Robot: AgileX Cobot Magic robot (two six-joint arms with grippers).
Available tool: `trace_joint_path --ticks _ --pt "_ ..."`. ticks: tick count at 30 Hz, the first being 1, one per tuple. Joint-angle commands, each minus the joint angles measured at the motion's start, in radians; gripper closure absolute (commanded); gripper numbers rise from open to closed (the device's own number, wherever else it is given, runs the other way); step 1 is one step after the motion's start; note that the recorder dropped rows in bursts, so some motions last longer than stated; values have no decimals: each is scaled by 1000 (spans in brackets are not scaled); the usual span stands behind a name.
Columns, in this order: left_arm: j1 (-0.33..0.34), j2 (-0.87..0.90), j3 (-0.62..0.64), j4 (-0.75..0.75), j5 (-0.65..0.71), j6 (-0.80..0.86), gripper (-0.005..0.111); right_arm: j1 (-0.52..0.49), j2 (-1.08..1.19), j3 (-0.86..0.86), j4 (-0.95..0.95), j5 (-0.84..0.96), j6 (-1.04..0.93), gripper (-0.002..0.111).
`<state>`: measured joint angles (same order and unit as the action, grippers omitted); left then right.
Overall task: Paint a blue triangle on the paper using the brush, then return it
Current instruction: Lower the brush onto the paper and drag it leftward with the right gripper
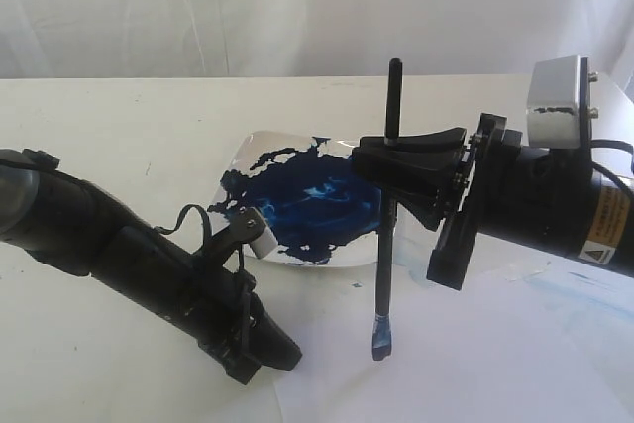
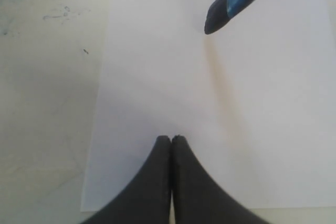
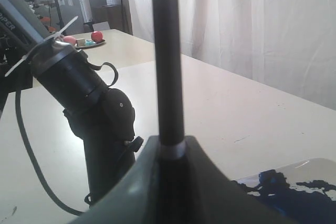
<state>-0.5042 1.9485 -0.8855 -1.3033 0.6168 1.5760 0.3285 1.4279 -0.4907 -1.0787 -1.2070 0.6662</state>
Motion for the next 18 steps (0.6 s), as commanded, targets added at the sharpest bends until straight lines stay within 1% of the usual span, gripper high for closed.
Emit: trace_joint_path --ticks 1,18 --pt "-6 -1 -1 11 4 -7 107 2 1 3 4 -14 -11 108" --pt "-6 -1 -1 11 4 -7 107 2 1 3 -6 -9 -11 108"
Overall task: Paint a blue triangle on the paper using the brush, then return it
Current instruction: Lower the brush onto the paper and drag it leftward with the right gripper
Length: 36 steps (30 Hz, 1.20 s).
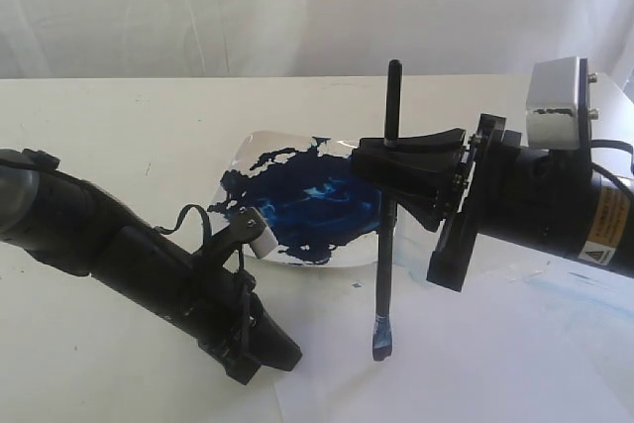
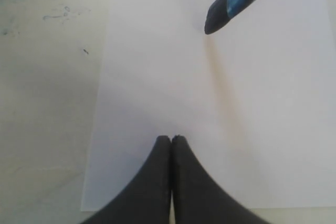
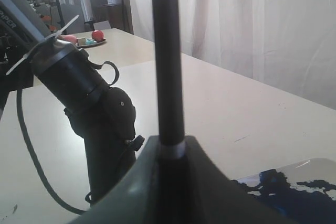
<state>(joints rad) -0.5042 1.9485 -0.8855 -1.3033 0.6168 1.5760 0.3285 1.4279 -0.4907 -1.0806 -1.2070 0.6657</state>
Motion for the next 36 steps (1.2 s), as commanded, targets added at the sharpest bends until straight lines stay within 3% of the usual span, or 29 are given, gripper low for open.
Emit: trace_joint_path --ticks 1,29,36 --pt "-6 -1 -1 11 4 -7 107 2 1 3 -4 3 -10 108" --pt "-6 -1 -1 11 4 -7 107 0 -2 3 12 75 -10 108" --pt "-6 -1 -1 11 4 -7 107 -53 -4 3 12 94 -15 108"
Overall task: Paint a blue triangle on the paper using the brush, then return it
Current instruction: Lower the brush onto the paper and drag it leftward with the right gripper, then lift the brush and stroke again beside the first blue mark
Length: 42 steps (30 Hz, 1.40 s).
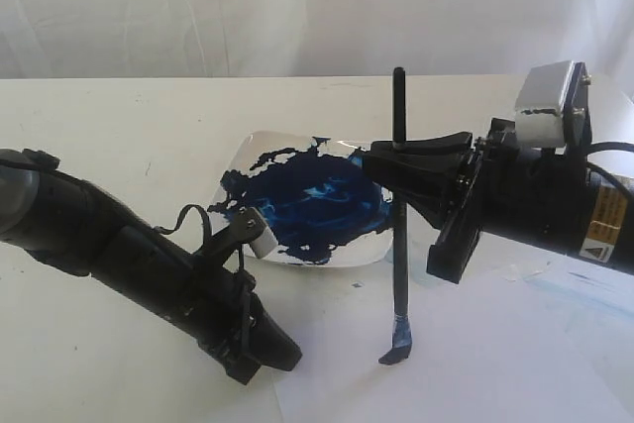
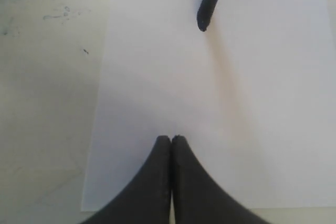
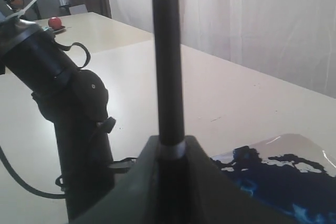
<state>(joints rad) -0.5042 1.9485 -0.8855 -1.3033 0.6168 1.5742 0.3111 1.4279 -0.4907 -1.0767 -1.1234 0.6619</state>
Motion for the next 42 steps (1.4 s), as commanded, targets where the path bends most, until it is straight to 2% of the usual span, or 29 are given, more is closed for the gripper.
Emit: trace_joint_path --ticks 1,18,30,36,42 --pt "-6 -1 -1 11 4 -5 107 -45 -4 3 8 10 -11 108" --pt "-6 -1 -1 11 4 -5 107 -213 -4 3 8 8 -29 108" --pt "-6 -1 -1 11 4 -5 107 -213 -37 3 8 -73 -18 108" --pt "-6 -1 -1 11 4 -5 107 -213 -154 3 4 -65 74 108" --pt "-6 -1 -1 11 4 -5 107 -213 -298 3 -13 -13 321 108"
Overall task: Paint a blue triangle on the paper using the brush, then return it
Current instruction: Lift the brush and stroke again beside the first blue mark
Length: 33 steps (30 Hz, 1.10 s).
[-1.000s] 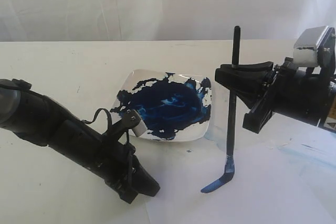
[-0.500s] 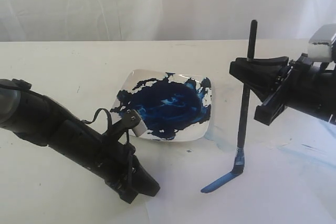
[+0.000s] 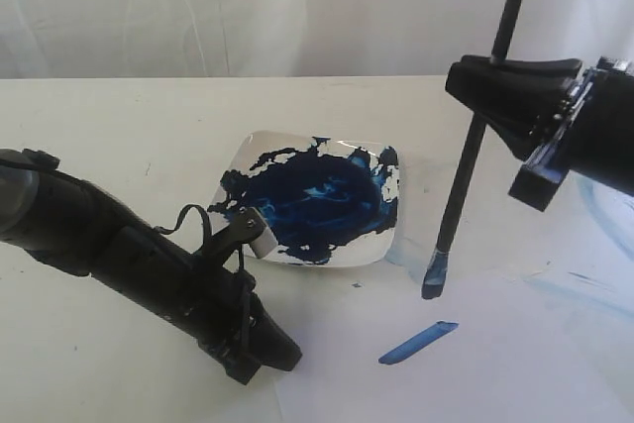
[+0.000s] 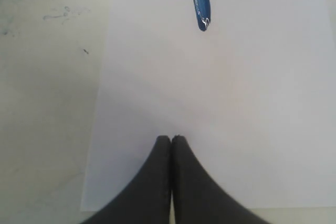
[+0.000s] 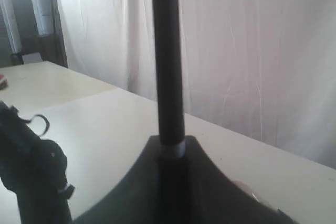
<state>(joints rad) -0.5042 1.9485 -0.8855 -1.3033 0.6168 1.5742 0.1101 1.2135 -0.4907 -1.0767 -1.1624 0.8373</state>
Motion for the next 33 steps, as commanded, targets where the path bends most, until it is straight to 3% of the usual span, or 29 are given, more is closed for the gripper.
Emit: trace_joint_path --ticks 1,7,20,28,33 --pt "-6 -1 -1 11 4 -5 107 -12 -114 3 -25 48 175 108" --pt "-6 -1 -1 11 4 -5 107 -8 -254 3 -124 311 451 108" --pt "-6 -1 -1 11 4 -5 107 126 -443 58 58 731 480 108" --pt "-6 -1 -1 16 4 -5 107 239 -411 95 381 786 203 108" --pt "-6 -1 -1 16 4 -5 107 317 -323 95 582 703 -23 108"
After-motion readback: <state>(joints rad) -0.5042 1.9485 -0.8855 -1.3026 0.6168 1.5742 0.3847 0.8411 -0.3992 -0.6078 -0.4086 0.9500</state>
